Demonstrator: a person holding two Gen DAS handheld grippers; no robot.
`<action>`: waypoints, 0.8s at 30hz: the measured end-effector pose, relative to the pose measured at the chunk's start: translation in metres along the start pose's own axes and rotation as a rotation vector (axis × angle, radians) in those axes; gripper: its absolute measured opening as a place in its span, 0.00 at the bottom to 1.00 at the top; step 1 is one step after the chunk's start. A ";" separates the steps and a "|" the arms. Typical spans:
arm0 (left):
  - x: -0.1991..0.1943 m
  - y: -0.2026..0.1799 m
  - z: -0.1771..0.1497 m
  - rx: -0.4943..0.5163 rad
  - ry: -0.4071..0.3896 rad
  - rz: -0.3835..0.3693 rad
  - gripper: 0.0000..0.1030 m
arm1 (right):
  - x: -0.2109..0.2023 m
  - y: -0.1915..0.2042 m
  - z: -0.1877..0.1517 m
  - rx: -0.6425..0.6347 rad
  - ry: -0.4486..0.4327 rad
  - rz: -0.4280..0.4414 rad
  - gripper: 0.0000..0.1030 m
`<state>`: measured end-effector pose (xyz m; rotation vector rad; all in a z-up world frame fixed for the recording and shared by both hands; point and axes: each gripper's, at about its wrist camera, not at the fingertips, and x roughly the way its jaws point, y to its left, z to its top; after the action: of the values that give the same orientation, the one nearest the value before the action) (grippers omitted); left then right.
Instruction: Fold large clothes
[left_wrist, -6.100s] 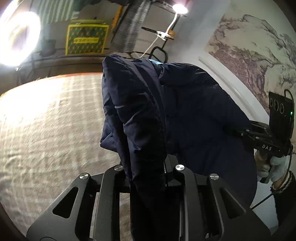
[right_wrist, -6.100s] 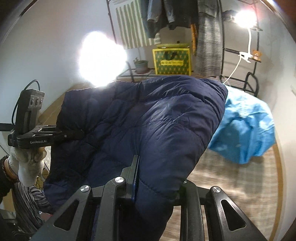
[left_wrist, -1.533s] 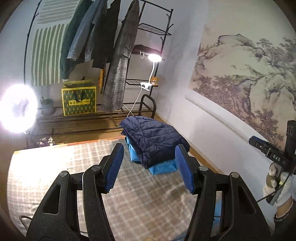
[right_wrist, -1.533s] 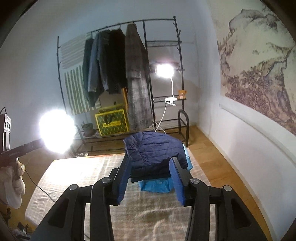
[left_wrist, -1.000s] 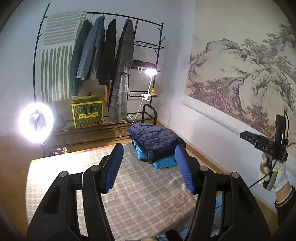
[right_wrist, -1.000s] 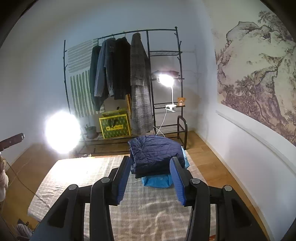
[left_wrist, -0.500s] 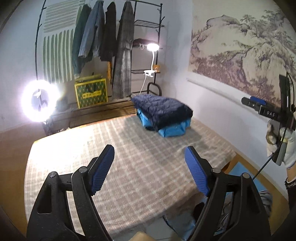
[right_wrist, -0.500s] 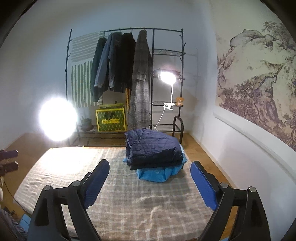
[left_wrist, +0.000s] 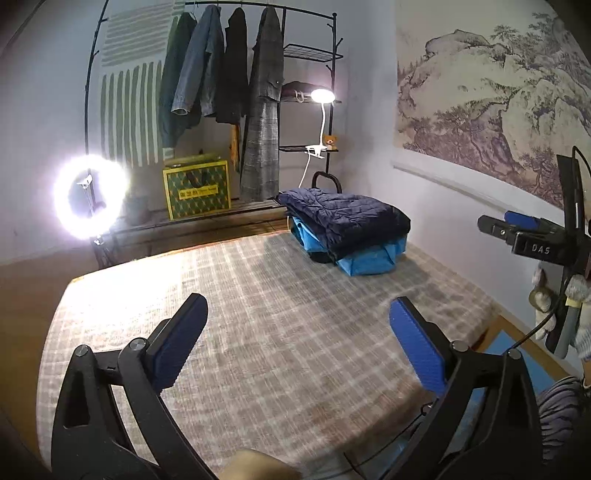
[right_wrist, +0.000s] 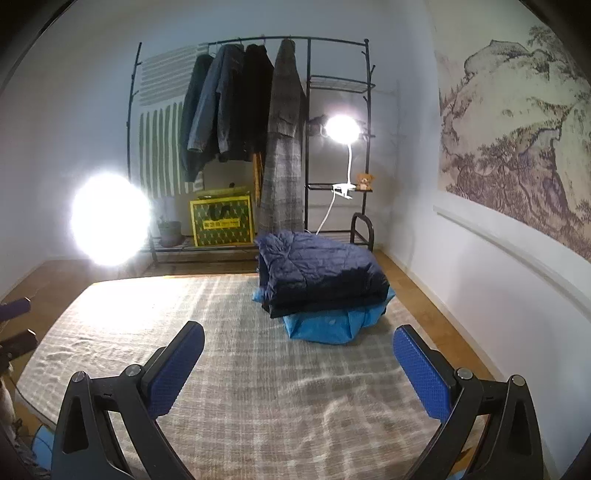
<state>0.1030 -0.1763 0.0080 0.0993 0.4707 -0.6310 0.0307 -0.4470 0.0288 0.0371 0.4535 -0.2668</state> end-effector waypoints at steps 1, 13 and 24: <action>0.002 0.000 -0.002 0.009 0.004 0.004 1.00 | 0.004 0.002 -0.004 0.006 0.001 -0.008 1.00; 0.023 -0.011 -0.024 0.059 0.058 0.057 1.00 | 0.037 0.019 -0.037 0.008 0.031 0.005 1.00; 0.027 -0.015 -0.031 0.021 0.092 0.040 1.00 | 0.045 0.014 -0.043 0.050 0.034 -0.040 1.00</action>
<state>0.1010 -0.1954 -0.0311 0.1579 0.5491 -0.5935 0.0551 -0.4407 -0.0295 0.0820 0.4819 -0.3169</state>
